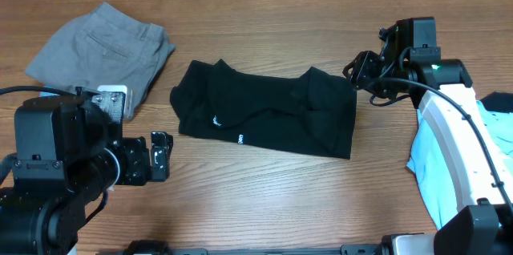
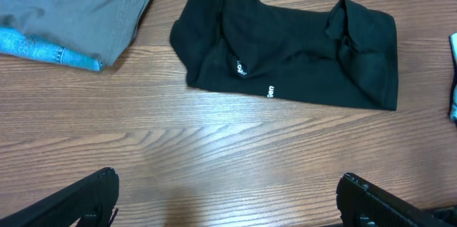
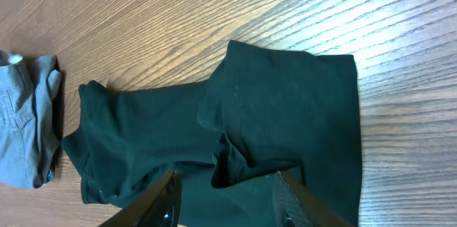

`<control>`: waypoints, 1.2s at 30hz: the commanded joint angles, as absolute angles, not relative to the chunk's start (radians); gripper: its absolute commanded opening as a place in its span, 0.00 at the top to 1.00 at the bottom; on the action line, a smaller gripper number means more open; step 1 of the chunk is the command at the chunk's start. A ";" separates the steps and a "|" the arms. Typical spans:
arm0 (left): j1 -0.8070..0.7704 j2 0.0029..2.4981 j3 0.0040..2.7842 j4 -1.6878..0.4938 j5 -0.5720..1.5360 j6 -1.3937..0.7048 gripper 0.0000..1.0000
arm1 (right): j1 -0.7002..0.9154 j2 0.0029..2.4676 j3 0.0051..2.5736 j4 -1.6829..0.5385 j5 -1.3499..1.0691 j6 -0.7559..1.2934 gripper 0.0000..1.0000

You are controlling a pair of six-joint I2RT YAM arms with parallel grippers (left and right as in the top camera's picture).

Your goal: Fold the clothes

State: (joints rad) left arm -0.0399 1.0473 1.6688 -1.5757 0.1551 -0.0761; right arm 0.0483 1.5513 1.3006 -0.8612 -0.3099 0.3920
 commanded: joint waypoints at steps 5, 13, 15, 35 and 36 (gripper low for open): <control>-0.046 1.042 1.676 -1.574 0.146 -0.090 0.00 | 0.049 1.550 1.310 -0.860 -0.303 0.388 0.55; -0.046 1.042 1.676 -1.575 0.146 -0.091 0.00 | 0.049 1.549 1.310 -0.864 -0.303 0.388 0.55; -0.046 1.042 1.676 -1.575 0.147 -0.091 0.00 | 0.049 1.549 1.310 -0.867 -0.303 0.388 0.55; -0.046 1.068 1.665 -1.470 0.234 -0.089 0.00 | 0.019 1.471 1.310 -0.983 -0.283 0.388 0.40; -0.046 1.078 1.662 -1.454 0.232 -0.089 0.00 | 0.013 1.485 1.310 -0.995 -0.276 0.388 0.39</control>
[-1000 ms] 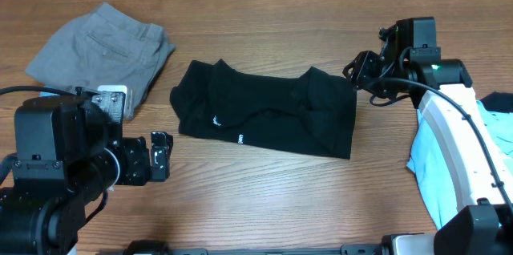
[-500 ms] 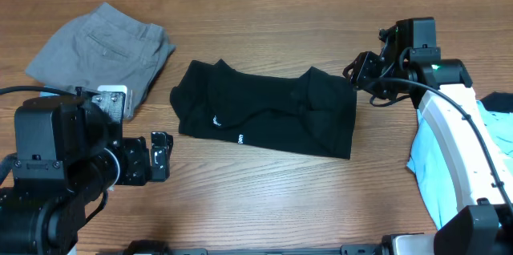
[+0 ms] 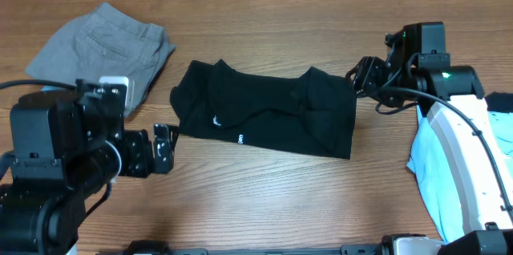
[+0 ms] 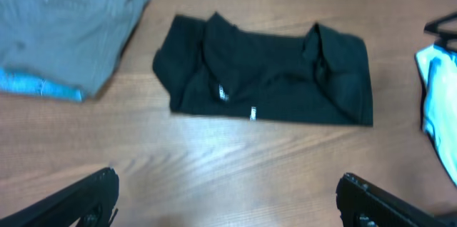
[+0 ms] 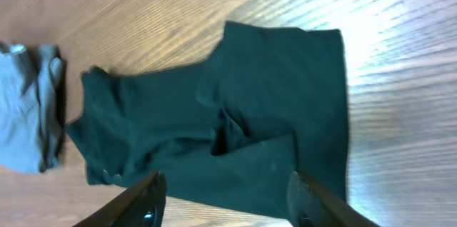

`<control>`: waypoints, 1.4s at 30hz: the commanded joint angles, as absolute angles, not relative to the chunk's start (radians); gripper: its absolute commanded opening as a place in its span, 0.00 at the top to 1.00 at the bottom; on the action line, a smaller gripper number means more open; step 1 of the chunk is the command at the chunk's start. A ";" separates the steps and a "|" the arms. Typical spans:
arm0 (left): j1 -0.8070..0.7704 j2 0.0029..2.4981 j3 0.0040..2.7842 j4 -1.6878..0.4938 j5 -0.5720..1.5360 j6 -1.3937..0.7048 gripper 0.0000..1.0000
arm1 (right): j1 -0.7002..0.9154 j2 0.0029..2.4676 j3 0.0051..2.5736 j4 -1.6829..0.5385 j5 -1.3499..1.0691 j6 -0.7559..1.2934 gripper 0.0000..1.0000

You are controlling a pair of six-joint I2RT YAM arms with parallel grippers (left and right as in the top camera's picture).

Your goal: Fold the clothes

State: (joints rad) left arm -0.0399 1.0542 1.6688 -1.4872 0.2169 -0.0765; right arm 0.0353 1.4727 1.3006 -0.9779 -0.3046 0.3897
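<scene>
A black shirt [image 3: 268, 111] lies folded into a rough rectangle mid-table, its collar end to the left; it also shows in the left wrist view [image 4: 264, 88] and the right wrist view [image 5: 214, 120]. My left gripper [image 3: 164, 147] hovers open just left of the shirt's front corner, nothing between its fingers [image 4: 86, 198]. My right gripper [image 3: 362, 74] hangs open beside the shirt's far right corner, its fingers [image 5: 143, 198] spread over the cloth without touching it.
Folded grey trousers [image 3: 104, 46] lie at the far left with a blue garment's edge [image 4: 39, 88] beneath them. A light blue garment [image 3: 429, 163] sits at the right edge under the right arm. Bare wooden table [image 3: 264, 199] stretches along the front.
My left gripper has risen and shifted slightly toward the shirt; its view now takes in more table. My right gripper's fingers stand wider apart. The shirt has not moved.
</scene>
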 commanded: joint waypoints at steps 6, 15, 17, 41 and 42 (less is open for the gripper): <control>-0.046 1.192 1.657 -1.421 0.229 -0.089 0.00 | -0.009 1.589 1.308 -1.013 -0.270 0.388 0.39; -0.047 1.348 1.657 -1.452 0.237 -0.073 0.00 | -0.009 1.763 1.308 -1.048 -0.315 0.347 0.43; -0.046 1.352 1.657 -1.451 0.237 -0.064 0.00 | 0.004 1.785 1.304 -1.056 -0.396 0.243 0.43; -0.046 1.352 1.657 -1.415 0.237 -0.068 0.00 | 0.163 1.796 1.112 -0.810 -0.638 0.055 0.44; -0.046 1.352 1.657 -1.413 0.237 -0.067 0.00 | 0.163 1.796 1.112 -0.813 -0.643 0.054 0.43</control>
State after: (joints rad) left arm -0.0399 1.3598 1.6554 -1.4185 0.2245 -0.0750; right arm 0.1535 1.7988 1.1160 -0.8154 -0.5533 0.1001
